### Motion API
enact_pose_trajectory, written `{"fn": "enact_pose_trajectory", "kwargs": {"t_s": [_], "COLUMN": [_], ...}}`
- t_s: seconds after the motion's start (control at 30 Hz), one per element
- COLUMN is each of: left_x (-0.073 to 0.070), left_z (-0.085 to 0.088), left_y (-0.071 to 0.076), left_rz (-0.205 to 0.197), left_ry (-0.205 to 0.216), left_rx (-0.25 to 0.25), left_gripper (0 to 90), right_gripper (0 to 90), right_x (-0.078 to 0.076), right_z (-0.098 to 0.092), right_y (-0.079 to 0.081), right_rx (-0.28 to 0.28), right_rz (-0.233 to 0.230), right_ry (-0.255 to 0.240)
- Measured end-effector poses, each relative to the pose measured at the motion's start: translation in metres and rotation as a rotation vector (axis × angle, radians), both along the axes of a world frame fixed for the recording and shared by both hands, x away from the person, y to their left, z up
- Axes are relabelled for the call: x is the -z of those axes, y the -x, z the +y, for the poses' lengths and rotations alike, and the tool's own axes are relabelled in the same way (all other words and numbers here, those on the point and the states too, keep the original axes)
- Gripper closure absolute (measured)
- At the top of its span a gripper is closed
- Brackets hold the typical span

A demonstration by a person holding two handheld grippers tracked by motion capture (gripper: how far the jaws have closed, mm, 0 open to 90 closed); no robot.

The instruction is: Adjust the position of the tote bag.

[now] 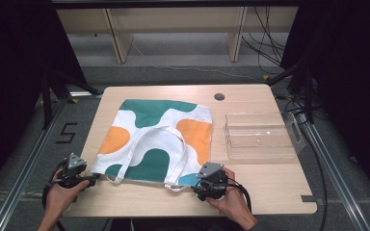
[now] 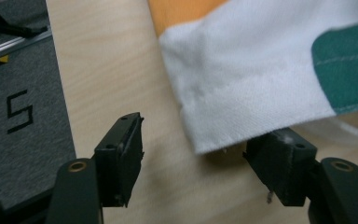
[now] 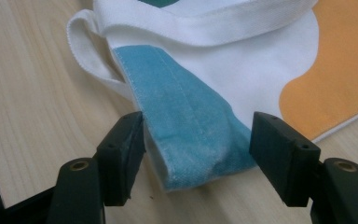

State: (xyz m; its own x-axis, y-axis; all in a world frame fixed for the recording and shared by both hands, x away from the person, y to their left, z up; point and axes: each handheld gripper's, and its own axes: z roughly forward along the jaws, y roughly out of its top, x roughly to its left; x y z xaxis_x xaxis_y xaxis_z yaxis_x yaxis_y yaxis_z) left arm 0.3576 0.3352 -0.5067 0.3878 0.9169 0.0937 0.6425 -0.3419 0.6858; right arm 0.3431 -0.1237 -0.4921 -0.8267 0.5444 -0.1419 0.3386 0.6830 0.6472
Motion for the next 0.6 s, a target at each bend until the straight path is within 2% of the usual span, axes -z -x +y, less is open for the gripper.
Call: {"fn": "enact_pose_trajectory", "kwargs": {"t_s": [0.03, 0.07, 0.1, 0.13, 0.17, 0.2, 0.23, 0.27, 0.3, 0.33, 0.37, 0.4, 0.43, 0.47, 0.5, 0.57, 0.6], "left_x": [-0.002, -0.004, -0.007, -0.008, -0.009, -0.01, -0.012, -0.01, -0.011, -0.014, -0.014, -0.016, -0.019, -0.02, -0.022, -0.027, -0.028], "left_z": [0.0, -0.001, -0.002, -0.003, -0.005, -0.007, -0.007, -0.011, -0.011, -0.011, -0.012, -0.012, -0.008, -0.009, -0.008, -0.007, -0.007], "left_y": [-0.001, -0.003, -0.004, -0.006, -0.009, -0.012, -0.014, -0.016, -0.017, -0.018, -0.019, -0.019, -0.019, -0.02, -0.02, -0.019, -0.019], "left_rz": [-0.01, -0.026, -0.05, -0.069, -0.086, -0.105, -0.104, -0.114, -0.114, -0.105, -0.114, -0.121, -0.102, -0.117, -0.123, -0.123, -0.127], "left_ry": [-0.001, 0.026, 0.016, 0.029, 0.037, 0.051, 0.027, 0.062, 0.04, 0.036, 0.053, 0.069, 0.046, 0.092, 0.112, 0.155, 0.17], "left_rx": [0.006, 0.012, 0.023, 0.027, 0.032, 0.038, 0.057, 0.036, 0.044, 0.049, 0.044, 0.034, 0.052, 0.034, 0.028, 0.024, 0.026], "left_gripper": [37.6, 38.3, 39.6, 40.8, 41.8, 44.4, 49.4, 53.4, 57.8, 67.4, 67.4, 70.7, 74.2, 76.6, 78.7, 80.4, 81.0], "right_gripper": [36.2, 36.3, 36.3, 36.5, 37.5, 38.4, 38.7, 38.6, 38.2, 38.9, 38.9, 39.6, 39.5, 39.4, 39.1, 37.1, 36.9], "right_x": [0.0, 0.0, 0.0, 0.0, -0.001, 0.0, 0.0, 0.0, 0.001, 0.0, 0.0, 0.001, 0.001, 0.001, 0.001, 0.001, 0.0], "right_z": [0.0, 0.0, 0.0, 0.0, -0.001, -0.001, -0.002, -0.002, -0.002, 0.001, 0.001, 0.002, 0.003, 0.003, 0.004, 0.006, 0.008], "right_y": [0.001, 0.002, 0.002, 0.004, 0.004, 0.003, 0.003, 0.003, 0.003, 0.005, 0.005, 0.005, 0.005, 0.005, 0.005, 0.002, 0.002], "right_rx": [-0.001, 0.01, 0.013, 0.029, 0.017, 0.021, 0.021, 0.016, 0.018, 0.017, 0.017, 0.028, 0.016, 0.017, 0.031, 0.012, 0.024], "right_rz": [0.011, 0.016, 0.019, 0.03, 0.041, 0.022, 0.013, 0.012, -0.005, 0.012, 0.012, -0.009, -0.003, 0.006, 0.006, -0.018, -0.017], "right_ry": [0.0, -0.009, -0.021, -0.021, -0.014, 0.003, 0.008, 0.016, 0.024, 0.038, 0.038, 0.051, 0.052, 0.049, 0.041, 0.033, 0.029]}}
